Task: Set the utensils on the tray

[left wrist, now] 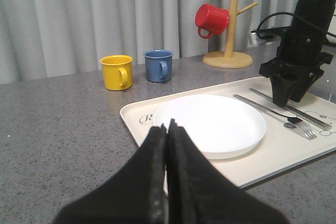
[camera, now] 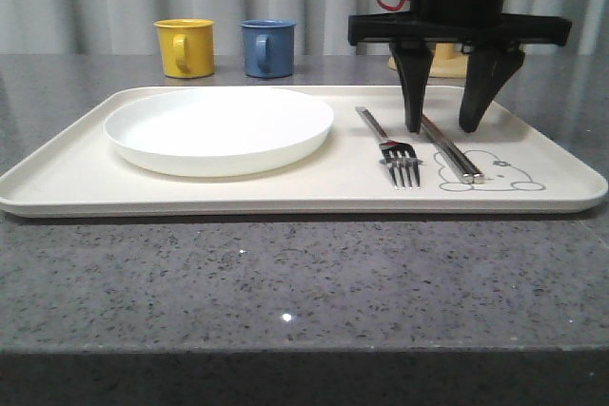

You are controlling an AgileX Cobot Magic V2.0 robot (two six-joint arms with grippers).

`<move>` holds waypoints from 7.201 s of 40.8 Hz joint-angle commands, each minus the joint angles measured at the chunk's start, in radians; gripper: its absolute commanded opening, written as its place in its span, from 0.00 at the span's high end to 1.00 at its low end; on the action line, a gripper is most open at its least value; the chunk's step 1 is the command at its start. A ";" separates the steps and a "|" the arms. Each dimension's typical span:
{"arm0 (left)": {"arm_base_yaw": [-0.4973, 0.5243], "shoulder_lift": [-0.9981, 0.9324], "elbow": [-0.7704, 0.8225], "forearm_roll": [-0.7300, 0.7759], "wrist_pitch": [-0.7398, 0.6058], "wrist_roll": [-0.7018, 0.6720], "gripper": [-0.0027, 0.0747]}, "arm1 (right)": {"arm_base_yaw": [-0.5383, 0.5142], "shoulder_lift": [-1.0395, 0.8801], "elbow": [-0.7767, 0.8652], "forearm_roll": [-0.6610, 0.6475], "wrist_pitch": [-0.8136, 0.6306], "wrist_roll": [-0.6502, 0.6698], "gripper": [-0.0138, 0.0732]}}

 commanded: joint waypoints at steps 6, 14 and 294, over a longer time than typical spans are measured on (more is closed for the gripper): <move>0.003 -0.020 -0.025 -0.013 -0.077 -0.011 0.99 | -0.076 -0.126 -0.120 -0.045 0.111 -0.134 0.37; 0.003 -0.020 -0.025 -0.013 -0.077 -0.011 0.99 | -0.243 -0.226 -0.068 -0.045 0.111 -0.235 0.37; 0.012 -0.025 -0.004 -0.013 -0.081 -0.011 0.99 | -0.100 -1.770 1.336 -0.047 -0.810 -0.373 0.90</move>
